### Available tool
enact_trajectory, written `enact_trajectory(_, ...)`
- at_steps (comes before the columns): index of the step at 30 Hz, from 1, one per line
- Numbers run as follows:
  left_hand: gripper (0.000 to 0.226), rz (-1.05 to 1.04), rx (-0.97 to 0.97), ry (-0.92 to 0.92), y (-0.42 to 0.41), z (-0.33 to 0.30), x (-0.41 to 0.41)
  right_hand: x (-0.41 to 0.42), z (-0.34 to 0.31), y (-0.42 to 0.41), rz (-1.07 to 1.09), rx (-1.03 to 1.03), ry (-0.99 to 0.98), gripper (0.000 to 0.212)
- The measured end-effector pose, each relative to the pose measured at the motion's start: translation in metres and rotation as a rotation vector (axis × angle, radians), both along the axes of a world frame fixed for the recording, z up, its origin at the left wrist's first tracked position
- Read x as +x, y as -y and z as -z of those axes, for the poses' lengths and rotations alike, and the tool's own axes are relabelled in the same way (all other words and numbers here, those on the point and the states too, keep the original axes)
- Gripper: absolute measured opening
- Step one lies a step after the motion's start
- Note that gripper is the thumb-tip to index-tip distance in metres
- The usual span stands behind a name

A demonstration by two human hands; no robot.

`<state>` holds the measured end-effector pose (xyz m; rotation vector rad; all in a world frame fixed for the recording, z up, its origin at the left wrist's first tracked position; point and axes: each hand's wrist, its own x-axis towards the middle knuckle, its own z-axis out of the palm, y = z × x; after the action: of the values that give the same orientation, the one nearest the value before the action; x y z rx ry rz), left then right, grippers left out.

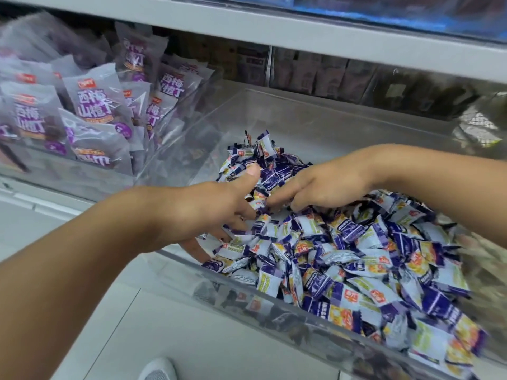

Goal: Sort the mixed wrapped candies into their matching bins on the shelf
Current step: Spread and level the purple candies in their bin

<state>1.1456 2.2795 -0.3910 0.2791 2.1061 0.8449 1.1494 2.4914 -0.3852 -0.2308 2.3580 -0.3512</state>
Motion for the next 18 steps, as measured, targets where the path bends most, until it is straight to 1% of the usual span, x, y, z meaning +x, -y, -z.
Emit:
enact_trajectory(2, 0.099, 0.016, -0.027, 0.0, -0.001, 0.0, 0.0, -0.002, -0.004, -0.005, 0.032, 0.005, -0.02, 0.048)
enact_trajectory(6, 0.084, 0.0, -0.048, 0.004, -0.005, -0.001, 0.004, -0.001, -0.008, -0.009, 0.0, 0.033, -0.019, 0.047)
enact_trajectory(8, 0.081, -0.02, -0.019, -0.041, -0.005, -0.005, 0.004, 0.001, -0.012, -0.006, 0.005, -0.089, -0.126, 0.043)
enact_trajectory(9, 0.08, -0.072, 0.016, -0.087, -0.005, -0.007, 0.002, 0.002, -0.014, -0.002, 0.01, -0.169, -0.186, 0.038)
enact_trajectory(10, 0.08, -0.137, 0.058, -0.127, -0.004, -0.01, 0.002, 0.005, -0.015, 0.003, 0.002, -0.247, -0.198, 0.035)
enact_trajectory(11, 0.08, -0.189, 0.095, -0.152, -0.003, -0.013, 0.002, 0.008, -0.015, 0.009, -0.012, -0.31, -0.153, 0.037)
enact_trajectory(13, 0.078, -0.195, 0.092, -0.183, -0.002, -0.016, 0.006, 0.013, -0.007, 0.018, -0.053, -0.392, 0.033, 0.043)
enact_trajectory(14, 0.077, -0.173, 0.054, -0.207, -0.001, -0.016, 0.008, 0.014, -0.001, 0.021, -0.073, -0.38, 0.097, 0.044)
enact_trajectory(15, 0.076, -0.154, 0.013, -0.23, -0.001, -0.015, 0.01, 0.014, 0.005, 0.023, -0.088, -0.34, 0.115, 0.044)
enact_trajectory(18, 0.079, -0.101, -0.095, -0.206, -0.001, -0.012, 0.014, 0.006, 0.016, 0.021, -0.077, -0.232, 0.025, 0.048)
